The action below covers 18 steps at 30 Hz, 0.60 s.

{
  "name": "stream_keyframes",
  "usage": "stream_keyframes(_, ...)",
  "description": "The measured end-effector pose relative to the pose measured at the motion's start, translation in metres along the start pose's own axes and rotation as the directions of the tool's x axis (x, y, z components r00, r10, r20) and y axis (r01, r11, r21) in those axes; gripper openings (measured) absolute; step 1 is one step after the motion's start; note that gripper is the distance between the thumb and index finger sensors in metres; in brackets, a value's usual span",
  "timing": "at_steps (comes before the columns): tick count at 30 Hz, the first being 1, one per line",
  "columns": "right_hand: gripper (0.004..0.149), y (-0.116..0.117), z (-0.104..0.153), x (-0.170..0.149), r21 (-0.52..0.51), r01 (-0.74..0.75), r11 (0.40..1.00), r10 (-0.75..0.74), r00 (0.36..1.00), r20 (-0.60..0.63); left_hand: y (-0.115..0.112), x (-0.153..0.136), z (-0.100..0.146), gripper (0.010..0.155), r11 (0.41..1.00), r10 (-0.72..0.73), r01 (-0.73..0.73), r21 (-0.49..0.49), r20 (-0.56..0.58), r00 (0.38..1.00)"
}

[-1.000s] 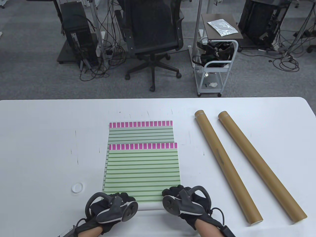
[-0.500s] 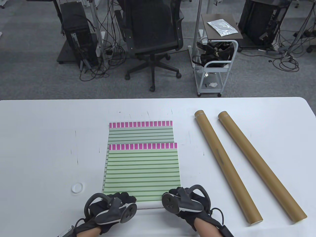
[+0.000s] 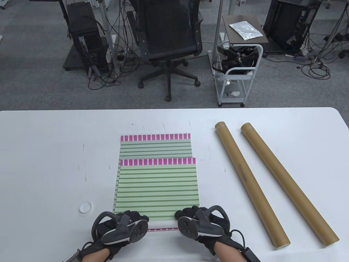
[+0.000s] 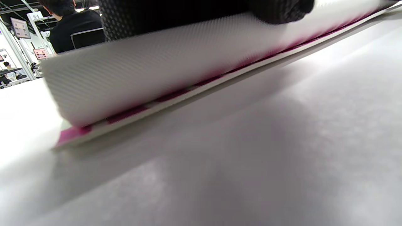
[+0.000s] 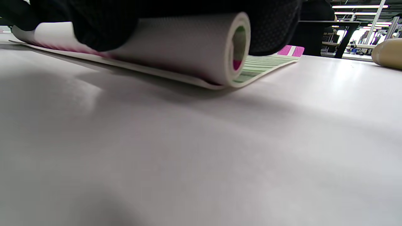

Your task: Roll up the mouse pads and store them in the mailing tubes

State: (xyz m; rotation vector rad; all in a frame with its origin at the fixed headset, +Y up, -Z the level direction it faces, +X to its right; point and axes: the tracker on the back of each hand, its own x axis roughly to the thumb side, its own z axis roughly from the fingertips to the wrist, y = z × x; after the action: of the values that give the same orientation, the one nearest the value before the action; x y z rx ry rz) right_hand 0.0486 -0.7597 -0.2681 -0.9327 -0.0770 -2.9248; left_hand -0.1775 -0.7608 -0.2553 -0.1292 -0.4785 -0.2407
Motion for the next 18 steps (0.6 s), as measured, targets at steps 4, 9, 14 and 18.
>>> stream_keyframes(4,0.051,-0.0020,-0.0038,-0.0004,0.008,0.035,0.999,-0.035,0.999,-0.010,0.0008,-0.0024,-0.0005,0.051,1.000,-0.001,0.001,-0.028,0.016,1.000)
stream_keyframes(9,0.049,-0.0024,-0.0057,0.0000,0.017,0.034,0.999,-0.034,0.999,-0.018,0.0002,-0.0037,0.0015,0.048,1.000,0.022,-0.022,0.021,0.001,1.000)
stream_keyframes(14,0.052,-0.0052,-0.0049,0.0013,0.019,0.043,0.999,-0.042,0.999,-0.020,0.0006,-0.0037,-0.0014,0.048,0.999,0.036,-0.035,0.006,-0.021,0.999)
stream_keyframes(18,0.052,-0.0055,-0.0034,0.0067,-0.019,-0.006,1.000,0.005,1.000,-0.016,0.0009,-0.0037,-0.0023,0.049,0.999,0.033,-0.033,-0.002,-0.036,0.999)
